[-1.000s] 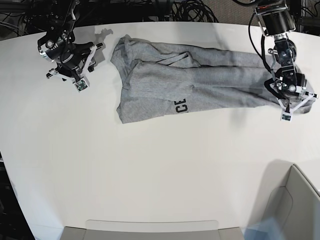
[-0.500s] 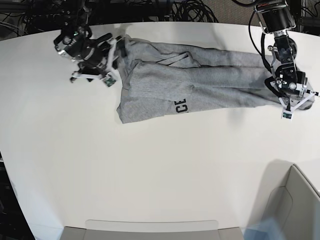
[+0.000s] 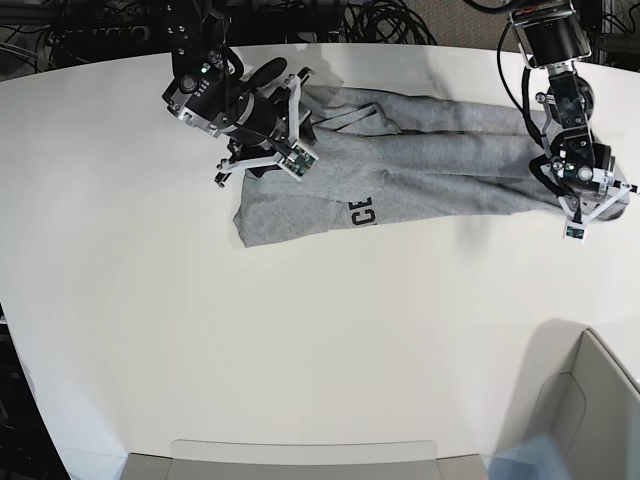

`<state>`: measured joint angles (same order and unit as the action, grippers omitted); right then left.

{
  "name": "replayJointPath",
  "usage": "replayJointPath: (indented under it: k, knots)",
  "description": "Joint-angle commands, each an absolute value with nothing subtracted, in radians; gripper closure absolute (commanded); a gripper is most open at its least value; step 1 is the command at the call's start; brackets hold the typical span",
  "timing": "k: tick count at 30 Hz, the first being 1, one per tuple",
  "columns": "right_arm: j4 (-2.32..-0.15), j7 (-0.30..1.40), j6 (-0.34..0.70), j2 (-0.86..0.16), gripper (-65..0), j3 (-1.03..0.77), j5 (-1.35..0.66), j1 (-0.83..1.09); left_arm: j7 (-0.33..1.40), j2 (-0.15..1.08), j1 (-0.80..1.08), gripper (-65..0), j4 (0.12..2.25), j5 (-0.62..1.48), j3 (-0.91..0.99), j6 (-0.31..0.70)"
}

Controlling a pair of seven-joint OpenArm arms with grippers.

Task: Fold the T-shirt properly
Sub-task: 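Release the right gripper and move it inward to grasp the shirt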

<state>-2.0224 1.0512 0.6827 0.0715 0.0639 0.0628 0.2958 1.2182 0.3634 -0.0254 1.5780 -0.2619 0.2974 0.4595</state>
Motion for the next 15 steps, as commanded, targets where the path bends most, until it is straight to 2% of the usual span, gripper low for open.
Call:
replayJointPath:
  k: [1,8,15]
  knots:
    - [-2.037,1.035,0.698,0.076,-23.4,0.067,0.050,0.289,1.210,0.380,-0.041,0.0,1.592,-0.274,0.302,0.452]
    - [-2.035,1.035,0.698,0.077,-23.4,0.065,0.050,0.294,1.208,0.380,-0.047,0.0,1.498,-0.274,0.295,0.452]
    - [-2.034,1.035,0.698,0.076,-23.4,0.065,0.050,0.294,1.205,0.378,-0.047,-0.7,1.495,-0.272,0.306,0.452]
